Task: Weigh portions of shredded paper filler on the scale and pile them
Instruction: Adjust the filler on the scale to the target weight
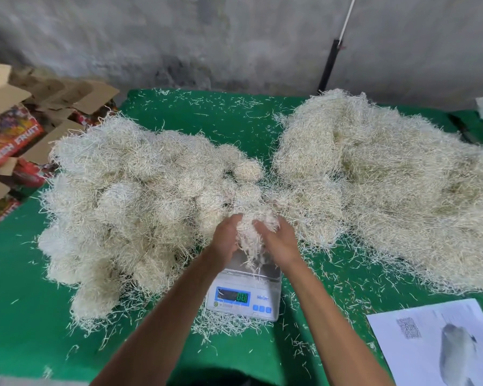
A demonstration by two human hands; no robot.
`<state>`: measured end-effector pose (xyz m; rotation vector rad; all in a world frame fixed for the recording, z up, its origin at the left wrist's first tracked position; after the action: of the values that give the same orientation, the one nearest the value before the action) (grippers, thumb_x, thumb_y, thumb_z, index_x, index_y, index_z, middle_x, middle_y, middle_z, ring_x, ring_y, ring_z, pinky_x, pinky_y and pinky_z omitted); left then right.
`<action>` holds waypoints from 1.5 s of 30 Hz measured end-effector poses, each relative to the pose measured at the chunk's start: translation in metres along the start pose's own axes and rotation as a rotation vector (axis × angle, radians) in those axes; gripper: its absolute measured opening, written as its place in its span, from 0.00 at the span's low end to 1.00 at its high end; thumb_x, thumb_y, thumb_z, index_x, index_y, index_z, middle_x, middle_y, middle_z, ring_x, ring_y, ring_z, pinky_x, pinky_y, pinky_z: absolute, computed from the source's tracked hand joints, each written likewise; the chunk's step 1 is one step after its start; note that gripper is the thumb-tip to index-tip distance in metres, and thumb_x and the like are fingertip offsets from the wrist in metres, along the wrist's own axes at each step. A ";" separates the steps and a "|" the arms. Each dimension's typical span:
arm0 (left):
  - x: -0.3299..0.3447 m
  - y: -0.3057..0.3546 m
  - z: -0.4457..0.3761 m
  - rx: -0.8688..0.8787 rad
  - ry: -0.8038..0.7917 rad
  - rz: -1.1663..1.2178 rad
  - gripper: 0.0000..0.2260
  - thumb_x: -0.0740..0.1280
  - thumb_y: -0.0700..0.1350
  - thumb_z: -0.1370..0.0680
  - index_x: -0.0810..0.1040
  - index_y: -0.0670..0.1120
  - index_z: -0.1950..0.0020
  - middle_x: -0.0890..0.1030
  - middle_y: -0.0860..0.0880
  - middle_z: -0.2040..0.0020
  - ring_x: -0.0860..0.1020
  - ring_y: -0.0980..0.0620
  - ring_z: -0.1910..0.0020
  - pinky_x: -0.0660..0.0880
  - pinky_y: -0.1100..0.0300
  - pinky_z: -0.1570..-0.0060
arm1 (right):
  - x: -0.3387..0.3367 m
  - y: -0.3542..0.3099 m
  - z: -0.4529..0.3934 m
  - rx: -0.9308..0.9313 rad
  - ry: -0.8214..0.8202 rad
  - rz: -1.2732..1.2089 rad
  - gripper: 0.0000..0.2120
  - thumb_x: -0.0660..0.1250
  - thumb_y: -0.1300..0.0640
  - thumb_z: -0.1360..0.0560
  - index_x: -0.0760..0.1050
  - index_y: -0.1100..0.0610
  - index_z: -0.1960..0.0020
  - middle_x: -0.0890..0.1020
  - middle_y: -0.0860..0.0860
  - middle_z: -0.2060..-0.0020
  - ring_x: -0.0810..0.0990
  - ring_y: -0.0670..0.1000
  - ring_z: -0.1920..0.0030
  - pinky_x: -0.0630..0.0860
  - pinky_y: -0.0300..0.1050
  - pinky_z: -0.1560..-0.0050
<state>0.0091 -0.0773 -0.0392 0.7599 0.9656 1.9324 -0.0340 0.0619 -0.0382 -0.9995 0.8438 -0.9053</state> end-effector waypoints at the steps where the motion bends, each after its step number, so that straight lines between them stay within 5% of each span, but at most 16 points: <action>1: -0.009 -0.002 -0.001 0.051 0.128 -0.171 0.16 0.66 0.56 0.20 0.79 0.44 0.43 0.79 0.44 0.49 0.80 0.47 0.48 0.79 0.55 0.48 | -0.001 0.002 -0.002 0.000 0.048 0.014 0.44 0.74 0.40 0.24 0.58 0.55 0.18 0.71 0.54 0.25 0.75 0.58 0.28 0.70 0.50 0.28; 3: -0.025 -0.006 -0.002 0.138 0.260 -0.348 0.11 0.71 0.55 0.23 0.79 0.48 0.55 0.78 0.47 0.58 0.80 0.53 0.58 0.74 0.68 0.64 | -0.004 0.009 -0.005 -0.051 0.050 0.134 0.42 0.73 0.38 0.24 0.60 0.54 0.19 0.73 0.51 0.29 0.79 0.55 0.34 0.73 0.46 0.34; 7: -0.044 -0.025 0.001 0.164 0.291 -0.451 0.28 0.75 0.51 0.25 0.74 0.40 0.30 0.77 0.42 0.35 0.77 0.46 0.39 0.75 0.59 0.44 | -0.013 0.031 -0.006 -0.129 0.036 0.505 0.23 0.70 0.47 0.19 0.72 0.55 0.27 0.82 0.50 0.41 0.82 0.46 0.52 0.80 0.44 0.47; 10: -0.059 -0.030 0.010 0.379 0.445 -0.353 0.25 0.76 0.49 0.25 0.75 0.43 0.31 0.79 0.46 0.36 0.78 0.51 0.42 0.75 0.68 0.51 | -0.018 0.041 0.000 -0.153 0.220 0.205 0.15 0.66 0.60 0.18 0.74 0.53 0.32 0.84 0.49 0.53 0.83 0.43 0.65 0.80 0.39 0.65; 13: -0.068 -0.028 0.014 0.486 0.459 -0.271 0.21 0.75 0.48 0.25 0.78 0.44 0.34 0.82 0.48 0.40 0.81 0.51 0.43 0.81 0.60 0.47 | -0.021 0.047 0.009 -0.164 0.352 -0.069 0.12 0.60 0.62 0.16 0.75 0.50 0.37 0.81 0.48 0.61 0.73 0.39 0.75 0.69 0.36 0.77; 17: -0.068 -0.027 0.021 0.566 0.410 -0.323 0.18 0.73 0.48 0.23 0.79 0.42 0.36 0.84 0.46 0.43 0.84 0.49 0.46 0.83 0.52 0.50 | -0.017 0.047 0.017 -0.202 0.416 -0.067 0.14 0.55 0.62 0.14 0.74 0.44 0.45 0.79 0.42 0.58 0.72 0.38 0.73 0.71 0.33 0.74; 20: -0.069 -0.027 0.023 0.569 0.397 -0.342 0.18 0.73 0.50 0.23 0.80 0.43 0.37 0.85 0.47 0.46 0.85 0.51 0.49 0.84 0.55 0.54 | -0.018 0.048 0.021 -0.187 0.435 -0.049 0.12 0.56 0.63 0.14 0.75 0.50 0.42 0.79 0.43 0.57 0.75 0.35 0.72 0.71 0.29 0.72; 24: -0.068 -0.030 0.027 0.569 0.397 -0.352 0.15 0.72 0.48 0.22 0.81 0.39 0.41 0.85 0.43 0.50 0.84 0.46 0.52 0.81 0.63 0.61 | -0.022 0.052 0.026 -0.156 0.444 -0.024 0.10 0.58 0.61 0.14 0.75 0.57 0.36 0.80 0.47 0.52 0.79 0.34 0.61 0.79 0.31 0.56; 28: -0.070 -0.035 0.036 0.522 0.400 -0.255 0.15 0.73 0.47 0.23 0.80 0.42 0.39 0.85 0.48 0.48 0.85 0.51 0.50 0.84 0.53 0.53 | -0.023 0.056 0.031 -0.149 0.450 -0.018 0.10 0.58 0.61 0.14 0.75 0.57 0.35 0.79 0.43 0.49 0.79 0.34 0.53 0.78 0.33 0.48; 31: -0.074 -0.038 0.041 0.472 0.379 -0.229 0.16 0.73 0.49 0.23 0.80 0.43 0.38 0.84 0.49 0.44 0.84 0.51 0.46 0.82 0.49 0.48 | -0.022 0.059 0.034 -0.137 0.433 -0.029 0.11 0.59 0.60 0.14 0.75 0.59 0.35 0.81 0.48 0.45 0.80 0.45 0.44 0.78 0.43 0.37; 35: -0.077 -0.034 0.046 0.460 0.352 -0.204 0.19 0.73 0.48 0.23 0.78 0.40 0.35 0.83 0.45 0.41 0.83 0.48 0.43 0.82 0.48 0.46 | -0.018 0.065 0.034 -0.130 0.435 -0.014 0.09 0.59 0.60 0.14 0.75 0.57 0.37 0.80 0.46 0.51 0.79 0.32 0.59 0.77 0.28 0.58; 40: -0.084 -0.029 0.043 0.442 0.360 -0.254 0.16 0.73 0.47 0.23 0.79 0.41 0.38 0.83 0.46 0.45 0.84 0.47 0.49 0.82 0.45 0.51 | -0.012 0.067 0.036 -0.085 0.447 -0.022 0.09 0.59 0.61 0.15 0.74 0.54 0.37 0.80 0.42 0.50 0.80 0.31 0.55 0.77 0.27 0.55; 43: -0.086 -0.023 0.037 0.437 0.338 -0.319 0.07 0.72 0.52 0.22 0.80 0.54 0.45 0.82 0.51 0.45 0.84 0.48 0.49 0.82 0.44 0.51 | -0.010 0.068 0.039 -0.054 0.461 -0.015 0.09 0.59 0.60 0.14 0.75 0.57 0.37 0.81 0.46 0.48 0.80 0.32 0.56 0.77 0.29 0.55; 45: -0.088 -0.021 0.030 0.399 0.326 -0.410 0.09 0.68 0.58 0.21 0.78 0.58 0.43 0.81 0.51 0.41 0.83 0.49 0.47 0.81 0.45 0.49 | -0.007 0.066 0.042 -0.048 0.468 -0.021 0.10 0.59 0.54 0.14 0.75 0.56 0.38 0.82 0.46 0.53 0.79 0.36 0.62 0.77 0.31 0.62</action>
<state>0.0831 -0.1351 -0.0542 0.4167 1.6021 1.5439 0.0155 0.0995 -0.0855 -0.8484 1.2538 -1.1635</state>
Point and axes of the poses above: each hand's wrist, its own z-axis away from the middle knuckle, its own x-axis out of the palm, y = z × x, the point moved 2 cm from there along -z, towards the middle knuckle
